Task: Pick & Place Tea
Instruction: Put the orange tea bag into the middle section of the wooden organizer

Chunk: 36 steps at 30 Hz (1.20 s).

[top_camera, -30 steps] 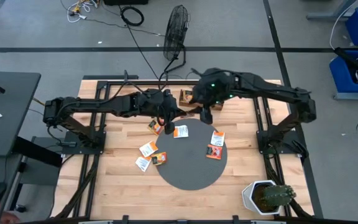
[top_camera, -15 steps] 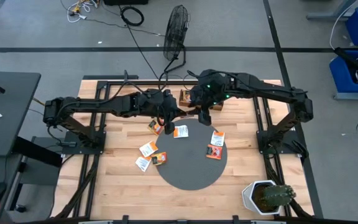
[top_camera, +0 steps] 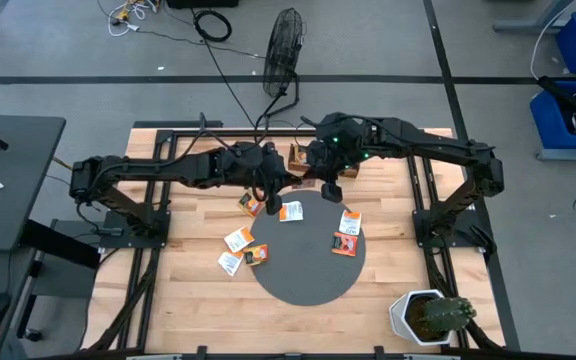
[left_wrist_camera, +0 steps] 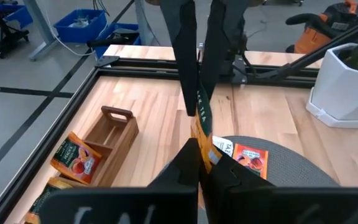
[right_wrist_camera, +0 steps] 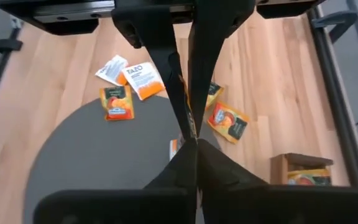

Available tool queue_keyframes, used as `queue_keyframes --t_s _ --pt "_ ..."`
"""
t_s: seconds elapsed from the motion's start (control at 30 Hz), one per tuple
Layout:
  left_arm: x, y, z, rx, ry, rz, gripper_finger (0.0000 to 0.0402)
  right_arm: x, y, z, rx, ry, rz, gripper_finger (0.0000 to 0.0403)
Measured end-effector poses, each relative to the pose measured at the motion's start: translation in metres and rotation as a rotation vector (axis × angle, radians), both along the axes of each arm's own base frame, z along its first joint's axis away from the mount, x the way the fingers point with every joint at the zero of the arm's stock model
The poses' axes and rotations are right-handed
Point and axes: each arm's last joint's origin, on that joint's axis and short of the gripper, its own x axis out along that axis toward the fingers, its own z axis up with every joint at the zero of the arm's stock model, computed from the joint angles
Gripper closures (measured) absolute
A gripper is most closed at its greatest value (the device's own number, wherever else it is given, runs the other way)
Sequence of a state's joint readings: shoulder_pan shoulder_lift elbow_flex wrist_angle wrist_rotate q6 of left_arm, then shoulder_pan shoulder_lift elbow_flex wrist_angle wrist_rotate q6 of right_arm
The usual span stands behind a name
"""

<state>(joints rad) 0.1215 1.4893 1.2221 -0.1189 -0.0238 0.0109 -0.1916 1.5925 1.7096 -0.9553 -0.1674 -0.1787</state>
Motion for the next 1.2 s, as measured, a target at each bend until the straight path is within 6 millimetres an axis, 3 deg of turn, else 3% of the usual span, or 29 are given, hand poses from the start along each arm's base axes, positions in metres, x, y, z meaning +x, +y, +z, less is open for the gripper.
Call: queue_keyframes --t_s 0.4,0.67,0.9,1.2 --pt "-0.004 0.002 -0.009 -0.054 0.091 0.112 0.0313 -0.021 -0.04 -0.003 -0.059 0.008 -0.148 0.0402" --pt "-0.005 0.001 -0.01 -0.121 0.089 0.144 0.0297 -0.049 -0.069 -0.062 -0.078 -0.077 -0.278 0.0402" --pt "-0.004 0.0 -0.009 -0.123 0.074 0.14 0.0297 -0.059 -0.098 -0.117 -0.146 -0.013 -0.34 0.0403" --pt "-0.001 -0.007 -0.003 -0.125 0.016 0.113 0.0296 -0.064 -0.129 -0.15 -0.132 0.021 -0.371 0.0403"
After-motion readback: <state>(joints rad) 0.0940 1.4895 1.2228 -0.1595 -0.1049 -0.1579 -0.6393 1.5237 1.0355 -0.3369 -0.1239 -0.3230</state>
